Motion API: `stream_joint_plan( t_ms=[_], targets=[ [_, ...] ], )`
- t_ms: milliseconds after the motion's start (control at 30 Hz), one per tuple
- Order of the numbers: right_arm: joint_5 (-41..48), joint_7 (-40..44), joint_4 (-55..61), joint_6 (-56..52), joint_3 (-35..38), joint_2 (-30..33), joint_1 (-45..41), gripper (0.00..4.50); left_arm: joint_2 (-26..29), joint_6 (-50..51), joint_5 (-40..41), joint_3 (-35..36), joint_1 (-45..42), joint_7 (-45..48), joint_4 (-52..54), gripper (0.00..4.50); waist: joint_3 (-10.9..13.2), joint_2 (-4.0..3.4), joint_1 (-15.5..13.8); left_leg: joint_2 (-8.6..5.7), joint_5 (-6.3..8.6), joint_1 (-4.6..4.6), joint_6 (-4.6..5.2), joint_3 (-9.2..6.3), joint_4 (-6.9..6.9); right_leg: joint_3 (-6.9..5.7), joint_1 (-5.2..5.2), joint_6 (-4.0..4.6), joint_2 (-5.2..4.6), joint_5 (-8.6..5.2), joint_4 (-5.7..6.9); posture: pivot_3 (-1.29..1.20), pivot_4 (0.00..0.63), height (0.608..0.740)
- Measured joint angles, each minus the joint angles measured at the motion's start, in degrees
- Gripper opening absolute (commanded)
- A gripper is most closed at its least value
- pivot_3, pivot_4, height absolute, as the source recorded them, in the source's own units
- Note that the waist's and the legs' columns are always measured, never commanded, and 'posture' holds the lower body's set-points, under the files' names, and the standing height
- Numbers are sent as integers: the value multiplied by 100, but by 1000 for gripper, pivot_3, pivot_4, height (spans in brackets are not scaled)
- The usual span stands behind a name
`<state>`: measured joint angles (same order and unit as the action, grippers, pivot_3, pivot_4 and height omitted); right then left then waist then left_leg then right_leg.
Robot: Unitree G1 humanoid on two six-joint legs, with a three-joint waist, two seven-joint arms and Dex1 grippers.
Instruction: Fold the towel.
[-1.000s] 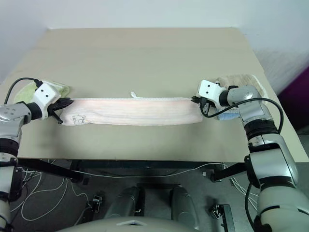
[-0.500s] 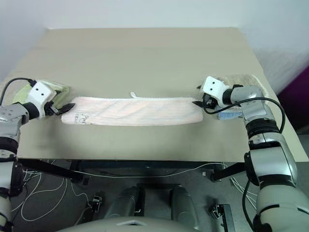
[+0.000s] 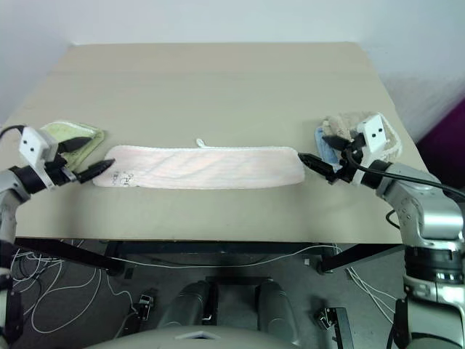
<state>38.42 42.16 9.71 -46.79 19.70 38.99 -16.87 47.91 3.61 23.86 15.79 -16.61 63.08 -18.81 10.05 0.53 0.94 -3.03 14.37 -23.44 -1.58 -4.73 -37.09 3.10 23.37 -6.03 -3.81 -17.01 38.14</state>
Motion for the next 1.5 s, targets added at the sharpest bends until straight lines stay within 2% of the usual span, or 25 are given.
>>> stream_joint_plan(
  t_ms=[133, 267, 400, 600, 800, 1033, 1167, 1267, 1500],
  targets=[
    [1501, -1061, 737, -1483, 508, -639, 290, 4467, -107, 436, 196, -62, 131, 83, 564, 4500, -1, 1, -15, -1, 0, 0, 0, -3, -1, -1, -2, 0, -1, 0, -2, 0, 150, 740],
    [2949, -2705, 1025, -2288, 933, -1443, 603, 4467, -292, 714, 274, -303, 130, 133, 969, 4500, -3, 4, -24, -3, 0, 0, 0, -4, 2, -3, -5, 0, -2, 0, -7, 0, 150, 740],
    [3909, -4090, 976, -2409, 1010, -1797, 1017, 4467, -387, 875, 289, -598, 353, 250, 1409, 4500, -3, 3, 6, -2, 0, 0, 0, 0, 5, -2, -1, 0, 0, 0, -4, 0, 150, 740],
    [5386, -5790, 492, -1855, 878, -1827, 1217, 4467, -648, 993, 296, -827, 500, 256, 1782, 4500, -3, 3, 14, 0, 0, 2, 1, 3, 5, -3, -3, 0, 4, 0, -5, 0, 150, 740],
    [5752, -6259, 59, -1349, 516, -1801, 956, 4467, -781, 1055, 295, -845, 495, 145, 1872, 4500, -5, 6, 29, 2, 0, 9, 1, 5, 2, -3, -11, -1, 12, 0, -5, 0, 150, 740],
    [5356, -6186, -693, -728, 270, -2098, 288, 4467, -863, 1130, 319, -834, 571, 11, 2195, 4500, -20, 22, 69, 6, 0, 18, 1, 6, 2, -3, -20, -1, 18, 0, -4, 0, 150, 740],
    [5243, -6194, -852, -497, 260, -2300, 180, 4467, -884, 1245, 421, -824, 807, -67, 2395, 4500, -31, 33, 120, 8, 0, 26, 1, 4, 4, -3, -29, 0, 17, 0, -5, 0, 150, 740],
    [5199, -6210, -894, -398, 259, -2350, 174, 3861, -890, 1264, 443, -809, 843, -101, 2429, 4500, -35, 40, 131, 8, 0, 38, 2, 2, 4, -3, -43, 0, 16, 0, -8, 0, 150, 740],
    [4947, -6319, -997, -278, 259, -2403, 202, 1387, -924, 1265, 443, -795, 952, -141, 2455, 4500, -34, 37, 117, 8, 0, 40, 2, 3, 7, -4, -44, 1, 14, -1, -11, 0, 150, 740]
  ],
)
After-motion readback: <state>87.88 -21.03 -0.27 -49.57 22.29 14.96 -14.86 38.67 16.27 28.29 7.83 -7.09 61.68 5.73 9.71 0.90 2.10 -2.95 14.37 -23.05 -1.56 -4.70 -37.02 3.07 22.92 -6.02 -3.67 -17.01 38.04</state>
